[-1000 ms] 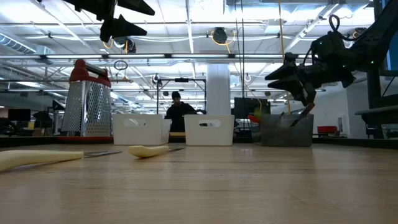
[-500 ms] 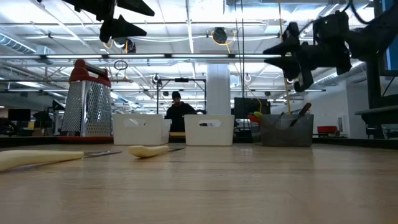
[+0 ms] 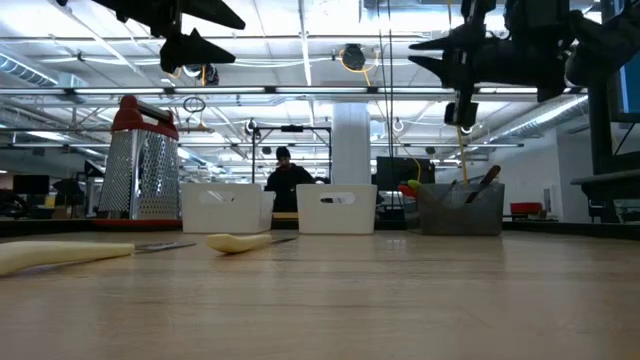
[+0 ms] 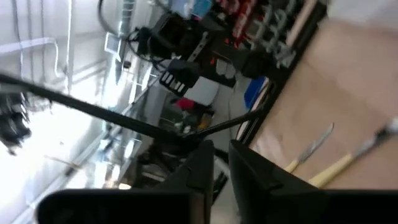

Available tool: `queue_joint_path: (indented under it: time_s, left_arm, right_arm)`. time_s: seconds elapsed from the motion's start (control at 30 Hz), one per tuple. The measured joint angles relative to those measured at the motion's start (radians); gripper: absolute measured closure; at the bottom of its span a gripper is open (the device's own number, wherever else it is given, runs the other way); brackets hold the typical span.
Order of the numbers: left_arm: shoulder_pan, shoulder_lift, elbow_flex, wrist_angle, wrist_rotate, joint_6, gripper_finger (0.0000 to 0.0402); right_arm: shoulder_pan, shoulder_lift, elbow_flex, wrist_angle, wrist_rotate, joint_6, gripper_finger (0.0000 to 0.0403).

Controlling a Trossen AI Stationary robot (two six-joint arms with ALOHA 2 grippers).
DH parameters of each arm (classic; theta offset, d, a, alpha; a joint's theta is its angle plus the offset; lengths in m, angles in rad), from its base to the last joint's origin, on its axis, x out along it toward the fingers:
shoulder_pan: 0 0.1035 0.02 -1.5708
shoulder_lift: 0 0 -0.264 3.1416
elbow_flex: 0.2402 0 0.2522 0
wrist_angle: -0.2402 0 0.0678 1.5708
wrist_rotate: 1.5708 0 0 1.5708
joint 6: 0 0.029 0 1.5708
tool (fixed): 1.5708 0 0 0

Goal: Pick & Place Kitchen Items
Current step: Put the top left knife into the right white bin

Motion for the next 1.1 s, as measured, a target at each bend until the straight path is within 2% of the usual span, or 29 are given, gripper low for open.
queue_joint_path:
  time_s: [0.17, 0.43, 0.63, 0.87, 1.1]
  left_arm:
    - [0.000, 0.000, 0.000, 0.002, 0.000, -0.009, 0.0091]
    - [0.000, 0.000, 0.000, 0.007, 0.000, -0.115, 0.0091]
    - [-0.004, 0.000, 0.000, 0.008, 0.089, -0.176, 0.0091]
    - [-0.077, 0.000, 0.000, -0.051, 0.167, -0.411, 0.0092]
    - [-0.193, 0.013, 0.000, -0.230, 0.160, -0.706, 0.0092]
  right_arm:
    - [0.078, 0.000, 0.000, 0.034, 0.086, -0.206, 0.0397]
    - [0.126, 0.000, 0.000, 0.049, 0.095, -0.544, 0.0401]
    - [0.125, 0.000, 0.000, 0.043, 0.123, -0.565, 0.0391]
    - [0.125, 0.000, 0.000, -0.010, 0.121, -0.570, 0.0389]
    - [0.125, 0.001, 0.000, -0.042, 0.121, -0.571, 0.0391]
